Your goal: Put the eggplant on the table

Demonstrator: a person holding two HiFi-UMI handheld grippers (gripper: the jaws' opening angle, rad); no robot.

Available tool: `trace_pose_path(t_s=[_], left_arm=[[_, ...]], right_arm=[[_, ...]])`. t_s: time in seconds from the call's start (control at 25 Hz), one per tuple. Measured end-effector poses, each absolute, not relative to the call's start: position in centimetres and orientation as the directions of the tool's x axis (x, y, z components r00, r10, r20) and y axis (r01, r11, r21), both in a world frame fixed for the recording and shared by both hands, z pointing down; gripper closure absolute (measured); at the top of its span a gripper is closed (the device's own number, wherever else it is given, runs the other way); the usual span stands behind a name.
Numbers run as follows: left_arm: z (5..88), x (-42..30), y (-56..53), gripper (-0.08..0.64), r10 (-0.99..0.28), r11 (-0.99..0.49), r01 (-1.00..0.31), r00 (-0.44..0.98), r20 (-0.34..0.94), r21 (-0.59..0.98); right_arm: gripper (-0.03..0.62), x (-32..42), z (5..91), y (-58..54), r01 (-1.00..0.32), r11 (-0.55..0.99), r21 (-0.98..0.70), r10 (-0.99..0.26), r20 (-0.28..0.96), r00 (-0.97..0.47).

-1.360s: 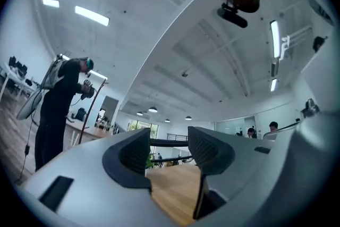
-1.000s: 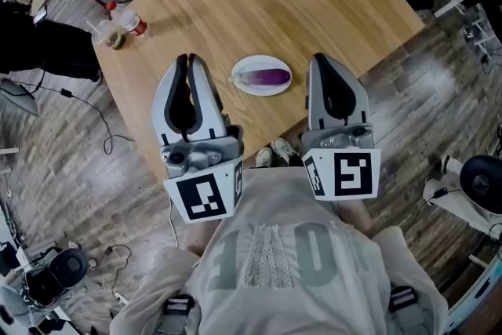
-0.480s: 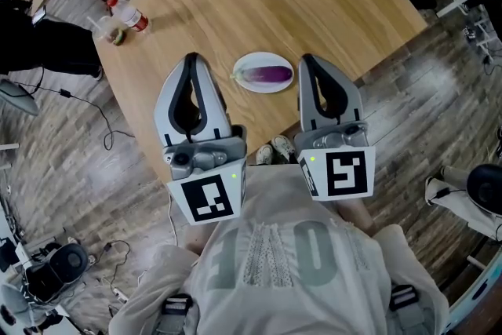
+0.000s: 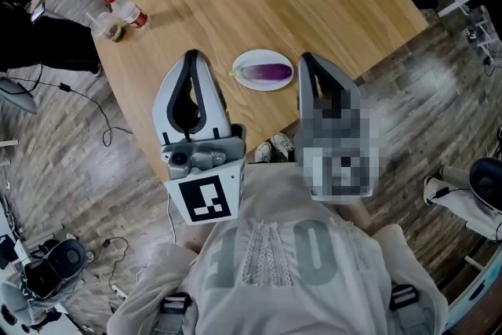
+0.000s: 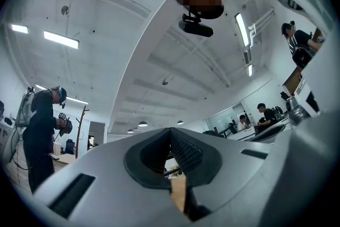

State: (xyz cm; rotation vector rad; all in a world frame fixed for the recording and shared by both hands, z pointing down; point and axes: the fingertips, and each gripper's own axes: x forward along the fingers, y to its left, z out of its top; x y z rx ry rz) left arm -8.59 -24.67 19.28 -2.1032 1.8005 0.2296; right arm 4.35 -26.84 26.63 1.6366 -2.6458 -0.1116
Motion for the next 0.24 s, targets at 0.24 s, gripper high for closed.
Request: trace_pose_path(t_s=[0.24], left_arm=[[19.33, -8.29, -25.06, 0.552, -0.921, -0.125, -0.977, 0.178, -0.345, -0.17]], right_arm=[[0.574, 4.8, 26.83, -27.16, -0.894, 0.441, 0.081, -0.897, -0.009, -0.443]])
